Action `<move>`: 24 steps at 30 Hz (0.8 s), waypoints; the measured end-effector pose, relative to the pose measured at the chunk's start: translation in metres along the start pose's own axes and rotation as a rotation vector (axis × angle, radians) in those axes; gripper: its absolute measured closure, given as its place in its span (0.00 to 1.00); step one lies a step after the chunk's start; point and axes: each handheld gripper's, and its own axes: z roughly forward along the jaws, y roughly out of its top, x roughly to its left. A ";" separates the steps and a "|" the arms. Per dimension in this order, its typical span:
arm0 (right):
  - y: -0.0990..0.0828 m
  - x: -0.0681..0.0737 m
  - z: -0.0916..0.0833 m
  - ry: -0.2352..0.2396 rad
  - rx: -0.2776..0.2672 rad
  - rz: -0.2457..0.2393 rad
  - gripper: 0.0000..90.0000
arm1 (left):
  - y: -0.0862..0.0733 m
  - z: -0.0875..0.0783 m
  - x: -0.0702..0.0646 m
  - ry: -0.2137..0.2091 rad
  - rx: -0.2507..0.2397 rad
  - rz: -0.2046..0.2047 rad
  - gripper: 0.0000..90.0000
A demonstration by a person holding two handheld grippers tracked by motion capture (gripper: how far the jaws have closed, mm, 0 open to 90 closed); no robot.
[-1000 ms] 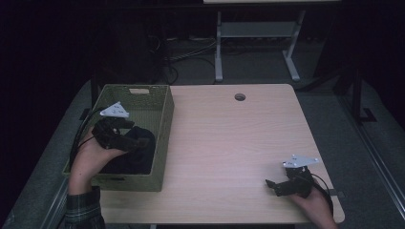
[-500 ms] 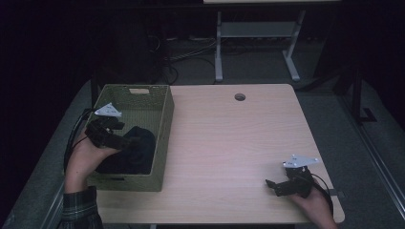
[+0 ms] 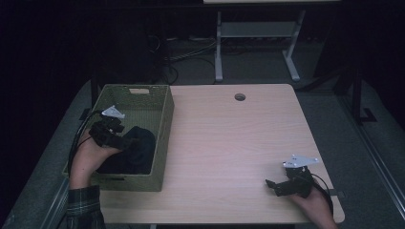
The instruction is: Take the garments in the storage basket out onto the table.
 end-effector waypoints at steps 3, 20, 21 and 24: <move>0.000 0.000 0.000 0.000 0.000 0.000 0.01 | -0.001 0.005 0.001 -0.003 0.025 0.008 0.26; 0.000 0.000 0.000 0.000 0.000 0.002 0.01 | -0.001 0.016 0.000 0.005 0.082 0.037 0.52; 0.000 0.000 0.000 0.000 0.000 0.002 0.01 | -0.001 0.016 0.000 0.001 0.085 0.037 0.54; 0.000 0.000 0.000 0.000 0.000 0.001 0.01 | -0.001 0.018 0.000 0.000 0.092 0.045 0.65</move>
